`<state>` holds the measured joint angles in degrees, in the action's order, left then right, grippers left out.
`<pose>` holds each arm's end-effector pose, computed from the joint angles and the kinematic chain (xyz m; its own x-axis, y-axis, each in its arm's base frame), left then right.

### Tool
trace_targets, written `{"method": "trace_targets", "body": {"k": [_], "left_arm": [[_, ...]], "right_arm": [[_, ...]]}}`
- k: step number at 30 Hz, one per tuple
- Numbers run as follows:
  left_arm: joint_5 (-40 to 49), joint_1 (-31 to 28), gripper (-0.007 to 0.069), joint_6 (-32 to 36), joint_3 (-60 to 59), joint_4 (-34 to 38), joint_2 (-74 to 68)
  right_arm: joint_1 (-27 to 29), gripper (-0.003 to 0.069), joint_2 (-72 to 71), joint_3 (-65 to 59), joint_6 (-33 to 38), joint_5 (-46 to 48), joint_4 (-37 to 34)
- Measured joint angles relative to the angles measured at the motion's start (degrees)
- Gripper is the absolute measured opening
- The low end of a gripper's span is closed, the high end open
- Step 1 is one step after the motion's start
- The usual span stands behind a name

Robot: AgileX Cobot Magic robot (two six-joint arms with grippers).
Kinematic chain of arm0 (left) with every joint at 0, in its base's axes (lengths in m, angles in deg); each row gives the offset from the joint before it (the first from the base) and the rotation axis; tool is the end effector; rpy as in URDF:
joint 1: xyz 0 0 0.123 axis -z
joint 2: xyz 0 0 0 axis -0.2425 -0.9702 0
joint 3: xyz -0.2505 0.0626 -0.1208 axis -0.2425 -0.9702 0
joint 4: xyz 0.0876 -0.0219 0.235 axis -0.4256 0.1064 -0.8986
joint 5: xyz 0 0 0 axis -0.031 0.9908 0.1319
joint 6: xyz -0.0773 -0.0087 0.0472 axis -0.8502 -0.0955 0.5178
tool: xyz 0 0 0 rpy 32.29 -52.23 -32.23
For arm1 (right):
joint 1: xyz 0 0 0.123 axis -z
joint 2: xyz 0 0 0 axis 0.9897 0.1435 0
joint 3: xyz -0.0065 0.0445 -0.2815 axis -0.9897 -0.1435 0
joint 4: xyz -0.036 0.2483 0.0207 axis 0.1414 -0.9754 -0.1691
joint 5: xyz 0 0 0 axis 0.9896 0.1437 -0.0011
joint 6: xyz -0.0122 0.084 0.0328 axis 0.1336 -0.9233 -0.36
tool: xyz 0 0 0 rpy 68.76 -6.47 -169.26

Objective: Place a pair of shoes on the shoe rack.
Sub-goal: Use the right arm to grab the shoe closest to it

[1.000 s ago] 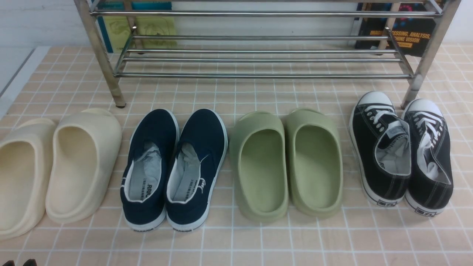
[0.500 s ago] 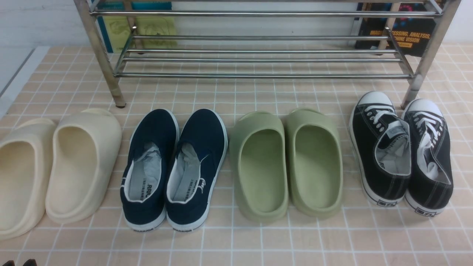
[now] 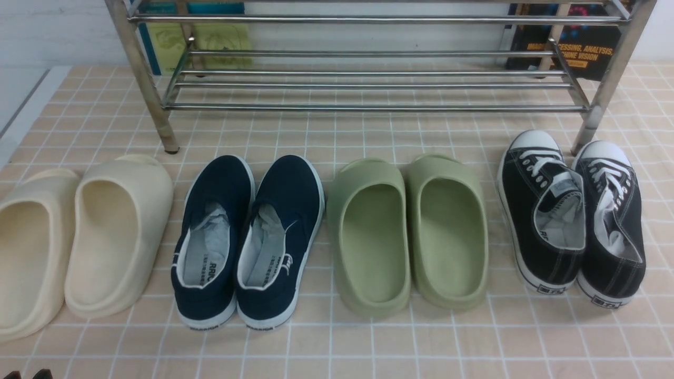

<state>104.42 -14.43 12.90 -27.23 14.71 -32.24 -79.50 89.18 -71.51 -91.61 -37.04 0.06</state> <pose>0.0527 0.0019 0.1744 -0.2832 0.0310 -0.9586 -0.0144 0.9992 0.0366 0.0358 -0.0015 0.2799 0.5762 0.1250 -0.8077 -0.0462 0.9916 0.1205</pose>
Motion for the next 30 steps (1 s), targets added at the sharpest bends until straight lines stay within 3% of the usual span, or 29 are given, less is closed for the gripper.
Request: {"method": "trace_targets", "body": {"k": [4, 12, 16, 19, 23, 27, 30], "left_arm": [[0.00, 0.00, 0.0240, 0.00, 0.00, 0.00, 0.00], [0.00, 0.00, 0.0240, 0.00, 0.00, 0.00, 0.00], [0.00, 0.00, 0.0240, 0.00, 0.00, 0.00, 0.00], [0.00, 0.00, 0.0240, 0.00, 0.00, 0.00, 0.00], [0.00, 0.00, 0.0240, 0.00, 0.00, 0.00, 0.00], [0.00, 0.00, 0.0240, 0.00, 0.00, 0.00, 0.00], [0.00, 0.00, 0.0240, 0.00, 0.00, 0.00, 0.00]], "right_arm": [[0.00, 0.0006, 7.97, 8.82, 2.16, 8.67, 0.00], [-0.19, 0.0006, 33.53, 26.68, 2.74, 38.88, 0.00], [-3.25, 0.0010, 46.23, 35.38, 5.19, 58.15, 0.00], [-7.29, 0.0022, 54.07, 39.82, 7.10, 64.34, -1.52], [-12.33, 0.0086, 62.15, 44.53, 7.30, 65.26, -2.97], [-15.03, 0.0227, 69.56, 48.15, 7.37, 63.12, -3.25], [-15.03, 0.0380, 78.45, 51.05, 7.37, 59.52, -3.34]]}}
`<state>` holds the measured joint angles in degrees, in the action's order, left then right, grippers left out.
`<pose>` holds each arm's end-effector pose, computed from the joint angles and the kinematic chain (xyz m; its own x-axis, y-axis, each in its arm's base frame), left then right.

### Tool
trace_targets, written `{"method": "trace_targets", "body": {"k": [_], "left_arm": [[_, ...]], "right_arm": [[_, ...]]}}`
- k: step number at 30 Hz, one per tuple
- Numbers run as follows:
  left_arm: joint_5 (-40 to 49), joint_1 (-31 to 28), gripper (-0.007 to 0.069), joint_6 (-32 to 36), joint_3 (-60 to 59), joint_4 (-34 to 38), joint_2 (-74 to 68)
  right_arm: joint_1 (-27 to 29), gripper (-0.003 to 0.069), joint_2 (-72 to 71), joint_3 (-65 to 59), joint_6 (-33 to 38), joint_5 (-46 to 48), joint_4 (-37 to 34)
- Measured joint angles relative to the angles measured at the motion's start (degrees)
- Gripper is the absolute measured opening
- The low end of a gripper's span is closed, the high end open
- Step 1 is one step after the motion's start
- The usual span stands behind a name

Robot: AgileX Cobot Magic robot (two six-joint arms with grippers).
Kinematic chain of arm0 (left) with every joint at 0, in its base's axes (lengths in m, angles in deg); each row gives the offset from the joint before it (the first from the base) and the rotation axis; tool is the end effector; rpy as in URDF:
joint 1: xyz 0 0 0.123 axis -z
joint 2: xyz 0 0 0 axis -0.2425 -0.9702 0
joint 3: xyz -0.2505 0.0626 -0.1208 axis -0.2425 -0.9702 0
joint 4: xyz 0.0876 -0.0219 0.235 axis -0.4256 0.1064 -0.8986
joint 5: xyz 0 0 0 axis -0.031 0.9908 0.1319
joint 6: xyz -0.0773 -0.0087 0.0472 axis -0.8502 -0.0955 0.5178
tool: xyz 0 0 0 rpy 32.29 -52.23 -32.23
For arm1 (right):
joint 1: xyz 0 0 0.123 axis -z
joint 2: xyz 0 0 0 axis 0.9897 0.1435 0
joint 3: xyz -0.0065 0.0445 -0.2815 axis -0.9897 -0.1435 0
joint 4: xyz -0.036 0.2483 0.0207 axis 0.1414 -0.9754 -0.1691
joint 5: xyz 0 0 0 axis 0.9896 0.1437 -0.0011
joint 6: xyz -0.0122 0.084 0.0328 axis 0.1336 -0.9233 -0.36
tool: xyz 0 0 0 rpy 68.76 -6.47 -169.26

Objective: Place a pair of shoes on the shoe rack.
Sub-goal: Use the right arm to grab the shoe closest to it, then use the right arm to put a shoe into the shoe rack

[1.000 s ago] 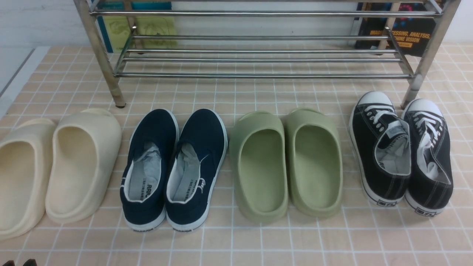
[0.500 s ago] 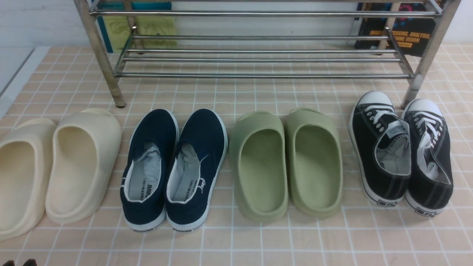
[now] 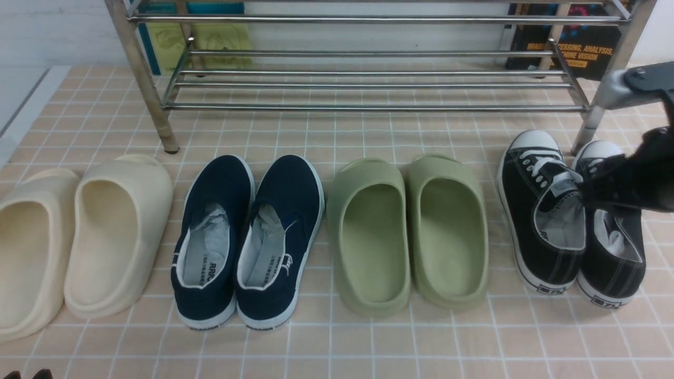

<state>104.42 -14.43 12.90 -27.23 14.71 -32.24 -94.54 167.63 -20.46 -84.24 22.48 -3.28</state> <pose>0.0527 0.0019 0.1744 -0.2832 0.0310 -0.9586 -0.0144 0.9992 0.0366 0.2778 0.0660 0.2805 -0.7791 -0.1074 -0.6177 -0.1886 0.9797 0.0675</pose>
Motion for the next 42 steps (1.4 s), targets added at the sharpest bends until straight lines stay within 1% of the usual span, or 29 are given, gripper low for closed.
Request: {"method": "trace_targets", "body": {"k": [4, 6, 8, 10, 11, 12, 13, 15, 16, 18, 22, 25, 28, 31, 33, 35, 36, 42], "left_arm": [[0.00, 0.00, 0.0240, 0.00, 0.00, 0.00, 0.00], [0.00, 0.00, 0.0240, 0.00, 0.00, 0.00, 0.00], [0.00, 0.00, 0.0240, 0.00, 0.00, 0.00, 0.00], [0.00, 0.00, 0.0240, 0.00, 0.00, 0.00, 0.00], [0.00, 0.00, 0.0240, 0.00, 0.00, 0.00, 0.00], [0.00, 0.00, 0.0240, 0.00, 0.00, 0.00, 0.00], [0.00, 0.00, 0.0240, 0.00, 0.00, 0.00, 0.00], [0.00, 0.00, 0.0240, 0.00, 0.00, 0.00, 0.00], [0.00, 0.00, 0.0240, 0.00, 0.00, 0.00, 0.00], [0.00, 0.00, 0.0240, 0.00, 0.00, 0.00, 0.00], [0.00, 0.00, 0.0240, 0.00, 0.00, 0.00, 0.00], [0.00, 0.00, 0.0240, 0.00, 0.00, 0.00, 0.00], [0.00, 0.00, 0.0240, 0.00, 0.00, 0.00, 0.00], [0.00, 0.00, 0.0240, 0.00, 0.00, 0.00, 0.00], [0.00, 0.00, 0.0240, 0.00, 0.00, 0.00, 0.00], [0.00, 0.00, 0.0240, 0.00, 0.00, 0.00, 0.00], [0.00, 0.00, 0.0240, 0.00, 0.00, 0.00, 0.00], [0.00, 0.00, 0.0240, 0.00, 0.00, 0.00, 0.00]], "right_arm": [[0.00, 0.0455, 8.15, 2.47, 0.00, -2.51, -0.91], [0.00, 0.0455, 11.56, 2.92, 0.00, -3.66, -1.34], [0.00, 0.0433, 15.61, 3.10, -0.05, -5.71, -2.13], [0.00, 0.0386, 18.87, 3.10, -0.05, -8.03, -2.69], [0.00, 0.0347, 20.43, 3.10, -0.05, -9.23, -2.79], [0.00, 0.0288, 21.78, 3.10, -0.05, -10.35, -2.89], [-0.07, 0.0254, 22.34, 3.15, -0.05, -11.03, -3.18], [-0.49, 0.0136, 22.40, 3.29, -0.10, -11.16, -3.72], [-0.55, 0.0053, 22.18, 3.29, -0.10, -11.20, -3.91], [-0.55, 0.0012, 21.07, 3.29, -0.10, -10.81, -3.91], [-0.49, 0.0011, 16.68, 3.41, -0.23, -6.90, -3.68], [-1.16, 0.0011, 12.73, 5.24, 0.44, -1.76, -3.24], [-2.19, 0.0013, 11.43, 8.15, 1.75, 0.32, -3.12], [-2.96, 0.0014, 12.12, 12.38, 2.36, 0.13, -3.24], [-3.30, 0.0015, 15.71, 17.86, 2.74, -1.36, -3.19], [-3.24, 0.0015, 18.29, 20.84, 2.87, -2.06, -3.10], [-3.18, 0.0015, 21.74, 24.55, 2.94, -2.54, -2.57], [-2.82, 0.0017, 37.61, 42.99, 2.95, -0.45, -1.03]]}}
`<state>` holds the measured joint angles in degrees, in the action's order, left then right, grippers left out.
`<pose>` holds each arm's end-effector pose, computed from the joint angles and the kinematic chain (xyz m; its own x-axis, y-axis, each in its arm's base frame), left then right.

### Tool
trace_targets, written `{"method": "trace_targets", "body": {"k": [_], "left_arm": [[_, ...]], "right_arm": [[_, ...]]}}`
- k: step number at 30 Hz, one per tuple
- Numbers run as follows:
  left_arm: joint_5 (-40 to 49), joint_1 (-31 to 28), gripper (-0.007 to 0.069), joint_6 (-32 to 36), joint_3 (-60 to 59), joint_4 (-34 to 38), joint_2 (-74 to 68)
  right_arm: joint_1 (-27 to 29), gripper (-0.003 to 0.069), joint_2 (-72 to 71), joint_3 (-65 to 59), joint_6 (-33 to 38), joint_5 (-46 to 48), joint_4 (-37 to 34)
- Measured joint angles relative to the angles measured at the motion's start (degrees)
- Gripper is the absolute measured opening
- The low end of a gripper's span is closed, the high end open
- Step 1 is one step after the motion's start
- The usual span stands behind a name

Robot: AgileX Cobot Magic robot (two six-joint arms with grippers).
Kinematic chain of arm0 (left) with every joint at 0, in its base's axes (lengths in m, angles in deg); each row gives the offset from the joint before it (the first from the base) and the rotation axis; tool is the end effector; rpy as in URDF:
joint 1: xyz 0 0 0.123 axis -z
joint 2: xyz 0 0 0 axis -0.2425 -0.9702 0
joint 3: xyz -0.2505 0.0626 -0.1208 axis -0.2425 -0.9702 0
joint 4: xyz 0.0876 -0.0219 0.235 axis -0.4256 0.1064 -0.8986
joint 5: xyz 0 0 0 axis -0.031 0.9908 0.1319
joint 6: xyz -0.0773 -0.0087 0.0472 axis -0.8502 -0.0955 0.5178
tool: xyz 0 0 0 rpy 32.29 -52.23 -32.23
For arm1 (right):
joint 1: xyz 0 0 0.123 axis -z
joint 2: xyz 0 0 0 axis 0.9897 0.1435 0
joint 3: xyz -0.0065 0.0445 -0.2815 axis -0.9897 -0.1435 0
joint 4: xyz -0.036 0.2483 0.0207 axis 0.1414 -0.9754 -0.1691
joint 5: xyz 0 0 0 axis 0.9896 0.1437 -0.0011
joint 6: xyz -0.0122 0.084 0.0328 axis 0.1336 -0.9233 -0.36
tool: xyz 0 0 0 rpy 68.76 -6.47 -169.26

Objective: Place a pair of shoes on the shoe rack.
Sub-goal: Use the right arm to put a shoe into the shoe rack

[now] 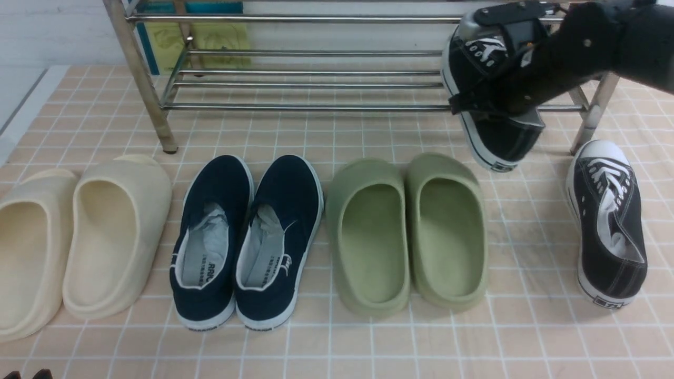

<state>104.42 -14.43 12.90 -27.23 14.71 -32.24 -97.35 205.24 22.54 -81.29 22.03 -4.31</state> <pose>0.0527 0.0019 0.1744 -0.2832 0.0310 -0.9586 -0.0144 0.9992 0.0366 0.4553 0.1310 0.2608 -0.6990 -0.1624 -0.6965 -0.2749 0.9600 0.0521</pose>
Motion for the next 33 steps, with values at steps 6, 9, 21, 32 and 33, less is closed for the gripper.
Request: {"method": "trace_targets", "body": {"k": [6, 9, 21, 32, 33], "left_arm": [[0.00, 0.00, 0.0240, 0.00, 0.00, 0.00, 0.00], [0.00, 0.00, 0.0240, 0.00, 0.00, 0.00, 0.00], [0.00, 0.00, 0.0240, 0.00, 0.00, 0.00, 0.00], [0.00, 0.00, 0.0240, 0.00, 0.00, 0.00, 0.00], [0.00, 0.00, 0.0240, 0.00, 0.00, 0.00, 0.00]], "right_arm": [[0.08, 0.0020, 10.75, 16.37, 0.00, 4.95, 0.22], [0.08, 0.0034, 15.17, 23.23, -0.10, 7.51, 0.30], [0.14, 0.0419, 14.89, 27.67, 0.19, 12.44, 3.43], [0.14, 0.0269, 14.91, 26.71, 0.14, 9.44, 2.69], [0.14, 0.0241, 15.20, 26.69, 0.14, 9.12, 2.63]]}}
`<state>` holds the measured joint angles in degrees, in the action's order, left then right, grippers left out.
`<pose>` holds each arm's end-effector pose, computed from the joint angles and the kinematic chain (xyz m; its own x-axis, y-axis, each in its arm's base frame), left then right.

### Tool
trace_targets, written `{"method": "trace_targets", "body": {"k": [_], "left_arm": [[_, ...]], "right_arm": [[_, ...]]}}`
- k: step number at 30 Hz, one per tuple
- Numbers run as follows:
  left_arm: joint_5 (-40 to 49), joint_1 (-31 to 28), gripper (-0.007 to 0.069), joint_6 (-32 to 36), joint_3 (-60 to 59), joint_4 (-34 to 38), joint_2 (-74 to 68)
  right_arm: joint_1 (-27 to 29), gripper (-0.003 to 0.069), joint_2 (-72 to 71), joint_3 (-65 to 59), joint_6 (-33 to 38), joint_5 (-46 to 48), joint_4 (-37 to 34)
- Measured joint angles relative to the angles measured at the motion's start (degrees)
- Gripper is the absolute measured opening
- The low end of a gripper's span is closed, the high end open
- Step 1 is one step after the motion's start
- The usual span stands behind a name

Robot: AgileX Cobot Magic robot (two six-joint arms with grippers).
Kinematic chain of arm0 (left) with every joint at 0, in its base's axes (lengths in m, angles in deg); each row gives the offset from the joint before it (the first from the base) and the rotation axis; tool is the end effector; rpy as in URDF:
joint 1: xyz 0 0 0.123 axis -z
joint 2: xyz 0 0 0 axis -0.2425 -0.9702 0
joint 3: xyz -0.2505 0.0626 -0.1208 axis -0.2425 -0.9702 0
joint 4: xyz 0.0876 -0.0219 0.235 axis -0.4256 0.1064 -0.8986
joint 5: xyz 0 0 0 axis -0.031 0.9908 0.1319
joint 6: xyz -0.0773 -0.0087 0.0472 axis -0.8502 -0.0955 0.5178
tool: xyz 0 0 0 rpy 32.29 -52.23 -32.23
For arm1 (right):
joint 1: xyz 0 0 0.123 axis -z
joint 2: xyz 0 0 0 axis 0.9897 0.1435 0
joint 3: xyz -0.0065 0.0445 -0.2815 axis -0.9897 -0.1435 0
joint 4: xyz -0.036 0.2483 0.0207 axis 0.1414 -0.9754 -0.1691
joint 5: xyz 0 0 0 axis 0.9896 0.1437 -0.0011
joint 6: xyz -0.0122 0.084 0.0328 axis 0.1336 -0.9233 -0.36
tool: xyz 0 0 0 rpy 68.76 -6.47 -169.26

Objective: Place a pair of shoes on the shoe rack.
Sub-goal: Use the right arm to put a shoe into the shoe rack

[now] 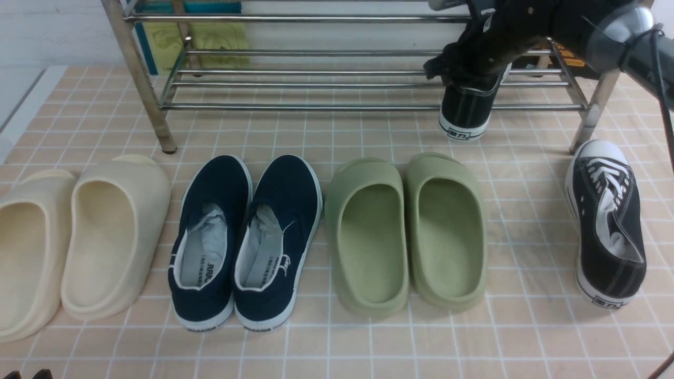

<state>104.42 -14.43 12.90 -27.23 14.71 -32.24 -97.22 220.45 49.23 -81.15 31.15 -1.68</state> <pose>0.0527 0.0019 0.1744 -0.2832 0.0310 -0.9586 -0.0144 0.9992 0.0366 0.5142 0.1442 0.2633 -0.6594 -0.1951 -0.7260 -0.2891 0.9573 0.0053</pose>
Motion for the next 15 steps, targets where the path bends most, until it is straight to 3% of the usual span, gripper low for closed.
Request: {"method": "trace_targets", "body": {"k": [5, 10, 15], "left_arm": [[0.00, 0.00, 0.0240, 0.00, 0.00, 0.00, 0.00], [0.00, 0.00, 0.0240, 0.00, 0.00, 0.00, 0.00], [0.00, 0.00, 0.0240, 0.00, 0.00, 0.00, 0.00]], "right_arm": [[-0.05, 0.0034, 0.55, -0.17, 3.75, -0.74, -0.34], [-0.37, 0.0013, 0.55, -0.17, 9.79, -0.88, -0.22], [-0.65, 0.0014, 0.55, -0.17, 11.13, -1.22, 0.01]]}}
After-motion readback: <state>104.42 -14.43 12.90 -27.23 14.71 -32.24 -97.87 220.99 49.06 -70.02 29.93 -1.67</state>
